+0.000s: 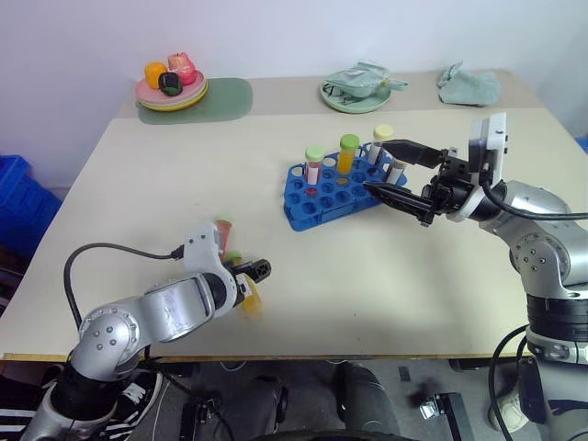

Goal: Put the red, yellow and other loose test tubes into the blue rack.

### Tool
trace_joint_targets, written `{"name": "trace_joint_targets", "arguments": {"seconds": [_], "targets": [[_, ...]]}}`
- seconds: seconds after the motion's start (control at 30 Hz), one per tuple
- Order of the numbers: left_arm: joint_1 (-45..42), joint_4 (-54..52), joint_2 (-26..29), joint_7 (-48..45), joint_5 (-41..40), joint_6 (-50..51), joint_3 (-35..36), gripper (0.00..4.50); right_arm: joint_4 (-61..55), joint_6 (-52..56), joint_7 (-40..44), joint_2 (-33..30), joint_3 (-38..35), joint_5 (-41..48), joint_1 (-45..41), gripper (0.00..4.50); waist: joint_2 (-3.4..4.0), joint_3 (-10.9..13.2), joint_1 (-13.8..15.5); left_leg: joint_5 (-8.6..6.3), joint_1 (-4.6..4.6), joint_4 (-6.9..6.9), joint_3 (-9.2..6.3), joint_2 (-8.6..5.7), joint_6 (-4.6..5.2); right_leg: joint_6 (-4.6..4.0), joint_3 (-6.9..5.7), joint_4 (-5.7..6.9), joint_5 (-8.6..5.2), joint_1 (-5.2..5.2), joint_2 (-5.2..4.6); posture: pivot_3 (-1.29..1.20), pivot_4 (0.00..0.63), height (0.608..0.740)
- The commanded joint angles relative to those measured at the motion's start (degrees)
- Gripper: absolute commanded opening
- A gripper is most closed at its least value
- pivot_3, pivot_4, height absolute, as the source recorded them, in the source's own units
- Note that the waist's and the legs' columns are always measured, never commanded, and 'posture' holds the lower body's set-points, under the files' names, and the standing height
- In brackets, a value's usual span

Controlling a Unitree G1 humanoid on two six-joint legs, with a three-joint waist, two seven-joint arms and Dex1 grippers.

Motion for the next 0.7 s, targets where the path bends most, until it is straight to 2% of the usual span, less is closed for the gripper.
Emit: {"name": "trace_joint_targets", "arguments": {"seconds": [0.03, 0.07, 0.1, 0.13, 0.2, 0.63, 0.7], "targets": [[-1.67, 1.89, 0.27, -0.23, -0.02, 3.32, 2.69, 4.5, -1.33, -0.05, 0.02, 0.13, -0.59, 0.28, -0.02, 4.48, 0.0, 0.0, 0.0, 0.0, 0.0, 0.0, 0.0, 0.02, 0.0, 0.0, 0.0, 0.0, 0.0, -0.01, 0.03, 0.0, 0.15, 0.74], [-1.87, 2.26, -0.13, -0.18, -0.02, 3.85, 2.89, 4.5, -1.42, -0.01, -0.03, 0.09, -0.62, 0.28, 0.07, 4.48, 0.0, 0.0, -0.01, -0.01, 0.0, 0.0, 0.0, 0.03, -0.01, -0.01, 0.0, 0.0, 0.0, -0.01, 0.04, 0.0, 0.15, 0.74], [-1.95, 2.49, -0.72, 0.16, -0.02, 4.15, 3.07, 3.96, -1.5, 0.07, -0.12, 0.06, -0.63, 0.29, 0.14, 4.5, 0.0, 0.0, -0.02, -0.01, 0.0, 0.0, 0.0, 0.03, -0.01, -0.01, 0.0, 0.0, 0.01, -0.01, 0.04, 0.0, 0.15, 0.74], [-1.9, 2.69, -1.01, 0.53, -0.02, 4.51, 3.15, 3.65, -1.6, 0.1, -0.13, -0.04, -0.63, 0.22, 0.25, 4.5, 0.0, 0.0, -0.02, -0.01, 0.0, 0.0, 0.0, 0.03, -0.02, 0.0, 0.01, -0.01, 0.01, -0.01, 0.04, 0.0, 0.15, 0.74], [-1.58, 2.66, -2.03, 0.87, -0.02, 4.84, 3.36, 2.74, -1.67, 0.1, -0.15, -0.18, -0.7, 0.15, 0.42, 4.5, 0.0, 0.0, 0.01, -0.01, 0.0, 0.0, 0.01, 0.03, -0.02, 0.0, 0.01, -0.01, 0.01, -0.02, 0.04, 0.0, 0.15, 0.74], [-2.41, 5.77, -3.71, 1.12, -0.02, 8.53, 5.63, 2.74, -1.38, 0.2, -0.52, -0.14, -0.78, -0.48, 0.08, 4.5, 0.0, 0.0, 0.04, -0.02, 0.0, -0.01, 0.01, 0.05, -0.03, 0.0, 0.02, -0.02, 0.01, -0.02, 0.06, 0.0, 0.15, 0.74], [-2.75, 6.14, -4.41, 1.36, -0.02, 8.78, 5.9, 2.19, -1.47, 0.24, -0.53, -0.13, -0.73, -0.49, 0.04, 4.5, 0.0, 0.0, 0.03, -0.02, 0.0, -0.01, 0.01, 0.05, -0.03, 0.0, 0.02, -0.02, 0.01, -0.02, 0.06, 0.0, 0.15, 0.74]]}}
